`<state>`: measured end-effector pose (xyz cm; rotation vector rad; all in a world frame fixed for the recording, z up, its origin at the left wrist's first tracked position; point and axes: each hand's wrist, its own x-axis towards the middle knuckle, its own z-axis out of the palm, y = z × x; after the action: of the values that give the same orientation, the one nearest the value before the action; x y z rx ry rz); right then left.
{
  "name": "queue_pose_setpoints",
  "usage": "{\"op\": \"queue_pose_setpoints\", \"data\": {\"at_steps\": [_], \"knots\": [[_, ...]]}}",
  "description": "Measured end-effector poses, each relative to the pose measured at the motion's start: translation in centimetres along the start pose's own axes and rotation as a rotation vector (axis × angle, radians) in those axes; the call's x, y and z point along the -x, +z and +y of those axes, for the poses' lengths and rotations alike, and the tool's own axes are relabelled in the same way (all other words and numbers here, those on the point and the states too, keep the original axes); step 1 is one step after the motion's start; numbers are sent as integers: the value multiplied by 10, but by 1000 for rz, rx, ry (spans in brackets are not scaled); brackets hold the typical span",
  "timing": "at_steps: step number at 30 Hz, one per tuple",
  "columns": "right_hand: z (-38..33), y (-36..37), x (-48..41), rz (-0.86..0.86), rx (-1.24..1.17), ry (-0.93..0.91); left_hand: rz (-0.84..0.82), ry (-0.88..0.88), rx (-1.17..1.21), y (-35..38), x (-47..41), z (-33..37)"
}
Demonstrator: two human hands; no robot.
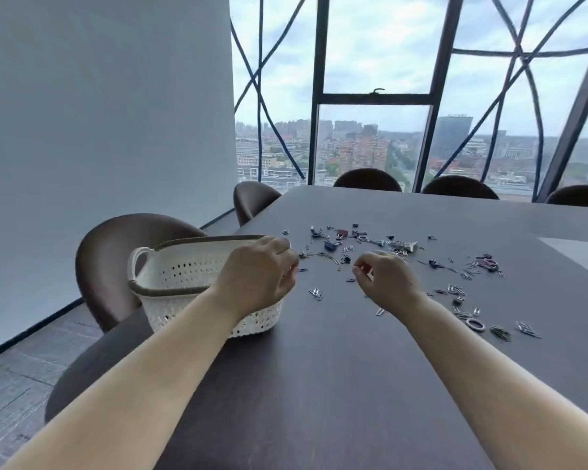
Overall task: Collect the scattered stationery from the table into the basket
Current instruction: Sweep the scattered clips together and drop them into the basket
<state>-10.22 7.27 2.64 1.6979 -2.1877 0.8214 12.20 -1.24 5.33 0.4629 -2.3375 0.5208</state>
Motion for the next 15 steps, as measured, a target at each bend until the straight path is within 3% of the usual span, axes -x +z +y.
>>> {"op": "queue_pose_setpoints", "data": {"at_steps": [3, 5, 7, 9, 12, 15], "knots": [[62, -10, 37, -71, 63, 167, -31, 77, 118, 39, -17, 50], [97, -17, 61, -123, 155, 290, -280, -16, 194, 72, -22, 72], [128, -22, 82, -222, 277, 439, -592, -171, 184, 104, -23, 81], [151, -25, 94, -359, 341, 598, -793, -381, 158, 132, -24, 83], [167, -24, 98, -479, 299, 763, -916, -628, 210, 158, -35, 80], [168, -14, 83, -502, 264, 714, -938, -543, 230, 171, -50, 85]]}}
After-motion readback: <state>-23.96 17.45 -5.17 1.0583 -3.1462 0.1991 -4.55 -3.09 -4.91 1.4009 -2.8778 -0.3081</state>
